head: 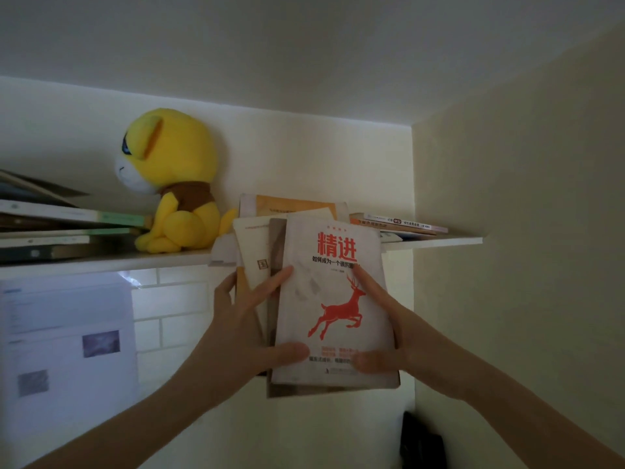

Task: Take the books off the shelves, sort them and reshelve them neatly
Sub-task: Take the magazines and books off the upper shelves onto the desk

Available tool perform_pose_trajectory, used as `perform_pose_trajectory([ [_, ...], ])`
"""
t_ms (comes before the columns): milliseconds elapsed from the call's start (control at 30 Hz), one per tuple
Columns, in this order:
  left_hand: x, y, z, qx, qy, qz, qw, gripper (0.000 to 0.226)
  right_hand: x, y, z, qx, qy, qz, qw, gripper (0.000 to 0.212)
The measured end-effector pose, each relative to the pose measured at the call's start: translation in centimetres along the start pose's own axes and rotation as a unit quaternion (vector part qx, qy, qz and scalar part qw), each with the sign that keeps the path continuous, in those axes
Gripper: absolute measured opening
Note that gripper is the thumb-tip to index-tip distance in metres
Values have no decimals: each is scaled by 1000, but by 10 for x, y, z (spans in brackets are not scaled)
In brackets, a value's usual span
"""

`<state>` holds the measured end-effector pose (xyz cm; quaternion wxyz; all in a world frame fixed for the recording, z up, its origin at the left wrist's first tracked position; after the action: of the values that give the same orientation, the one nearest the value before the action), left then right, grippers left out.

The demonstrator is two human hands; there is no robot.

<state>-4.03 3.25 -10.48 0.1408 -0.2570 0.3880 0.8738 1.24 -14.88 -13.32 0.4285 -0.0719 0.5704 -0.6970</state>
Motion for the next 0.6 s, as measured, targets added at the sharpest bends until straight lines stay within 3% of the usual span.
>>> perform_pose_trajectory([
  [100,22,-7,-14,26,8,-13,1000,102,23,17,-10,-23,4,-5,1000,108],
  [333,71,-37,-67,-33,-18,-4,999,102,74,83,-34,-35,22,-42,998,109],
  [600,81,-86,-138,-5,-87,22,996,102,107,146,-34,-61,55,-76,994,102],
])
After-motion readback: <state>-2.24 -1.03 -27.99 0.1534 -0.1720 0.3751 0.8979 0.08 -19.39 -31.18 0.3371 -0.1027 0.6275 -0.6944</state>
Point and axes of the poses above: each hand's wrist, its own x-axis away from the middle knuckle, its own z-axis out of the back of the hand, y = z × x, the point moved 9 cm from there along -x, towards the middle knuckle, and after that the axes turned 2 degrees about -y, right-handed, at the moved point
